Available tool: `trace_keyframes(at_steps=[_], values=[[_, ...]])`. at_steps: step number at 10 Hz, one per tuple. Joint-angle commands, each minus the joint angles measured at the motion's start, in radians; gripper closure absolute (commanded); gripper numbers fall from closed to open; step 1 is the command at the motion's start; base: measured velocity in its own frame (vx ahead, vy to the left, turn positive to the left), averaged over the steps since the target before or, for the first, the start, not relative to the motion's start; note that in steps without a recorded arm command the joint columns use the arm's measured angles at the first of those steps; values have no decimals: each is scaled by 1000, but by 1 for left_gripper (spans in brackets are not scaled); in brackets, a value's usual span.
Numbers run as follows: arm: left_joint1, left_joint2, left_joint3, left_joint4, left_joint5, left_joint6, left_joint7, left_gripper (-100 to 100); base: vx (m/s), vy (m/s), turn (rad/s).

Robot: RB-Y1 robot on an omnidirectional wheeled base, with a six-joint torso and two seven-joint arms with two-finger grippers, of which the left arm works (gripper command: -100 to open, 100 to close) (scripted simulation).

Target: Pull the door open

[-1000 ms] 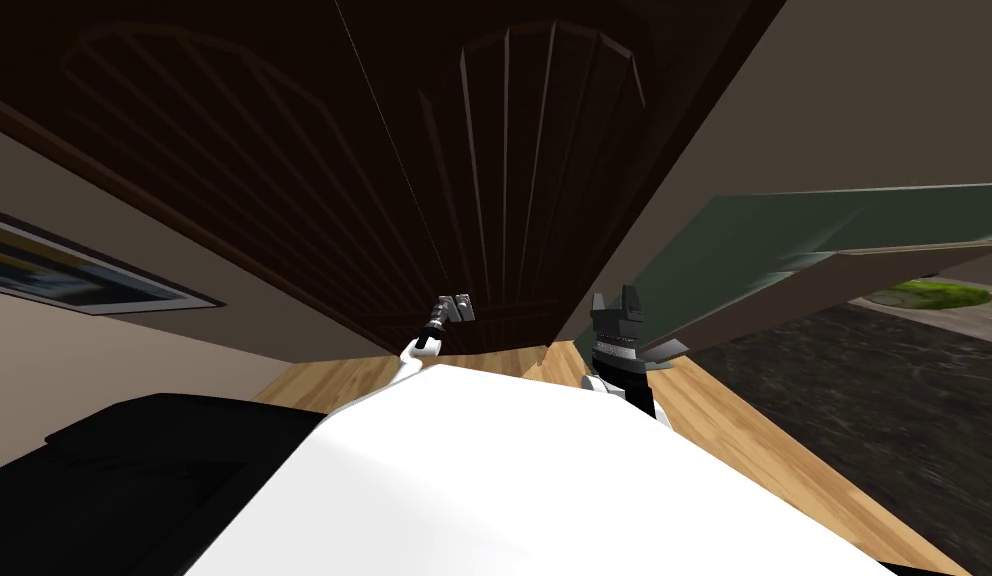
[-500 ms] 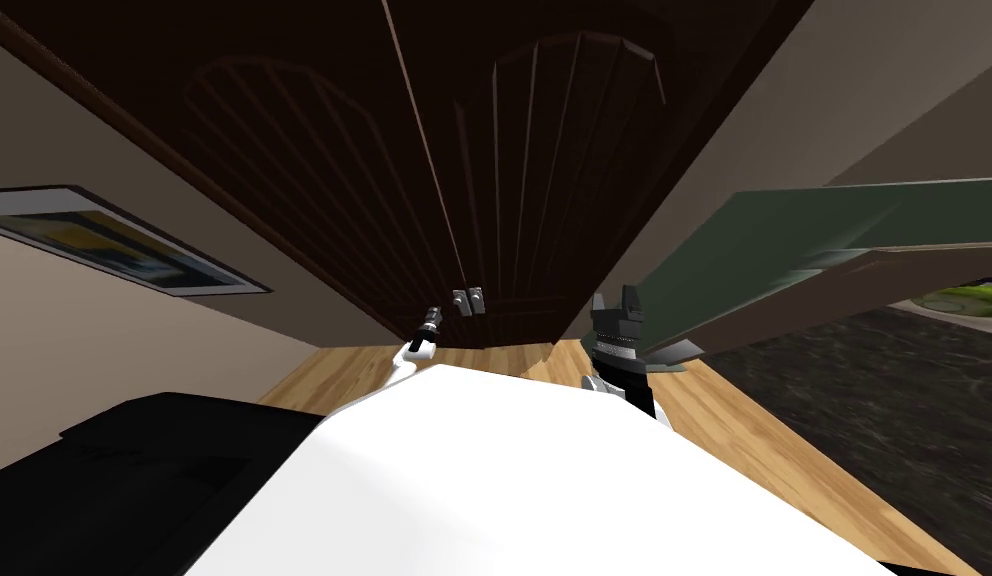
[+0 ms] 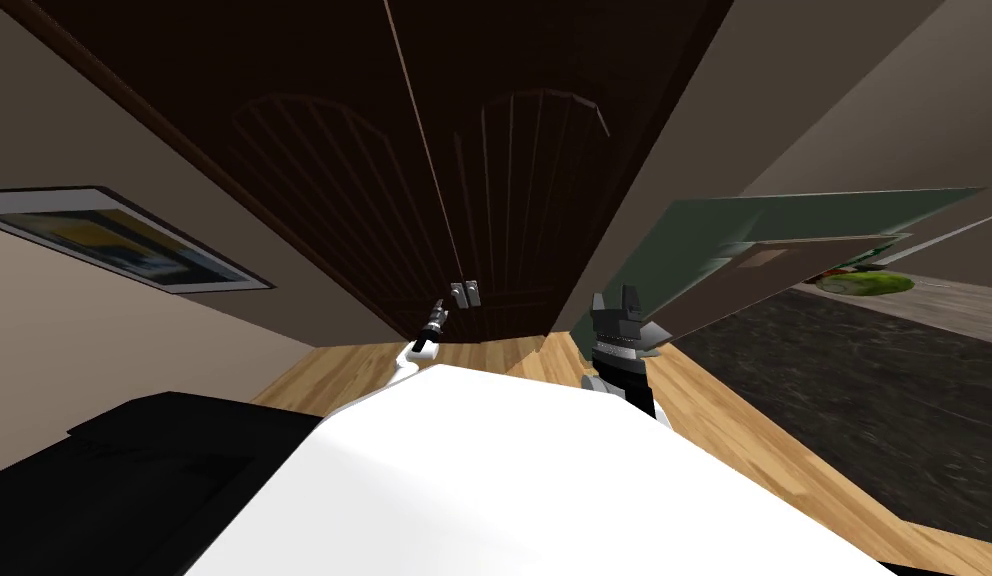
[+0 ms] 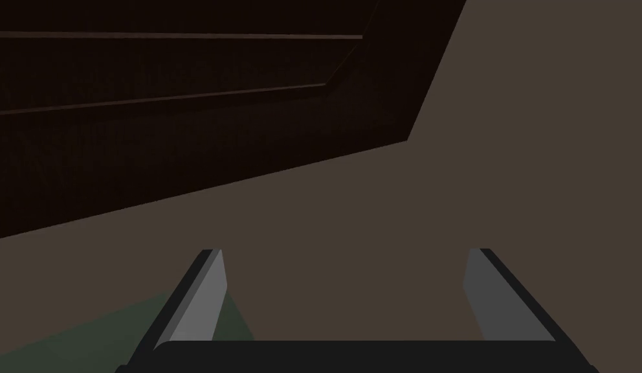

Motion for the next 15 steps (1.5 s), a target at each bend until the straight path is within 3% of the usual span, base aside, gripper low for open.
trace_keyframes(at_steps=[1, 4, 6, 8, 11, 12, 13, 15], values=[[0, 0, 0, 0, 0, 0, 0, -100, -67, -56, -7], [19, 23, 58, 41, 7, 9, -10, -100, 3, 137, 174], [13, 23, 67, 51, 7, 10, -15, -100, 110, 105, 5], [-3, 15, 60, 52, 5, 8, -18, -100, 207, -4, -75], [-37, -8, 30, 39, -1, 4, -20, -100, 216, -136, -155], [-31, 0, 36, 47, 1, 0, -19, -100, 91, -70, -24], [-31, 0, 36, 47, 1, 0, -19, 100, -9, 5, 27], [-31, 0, 36, 47, 1, 0, -19, 100, -30, 28, -5]])
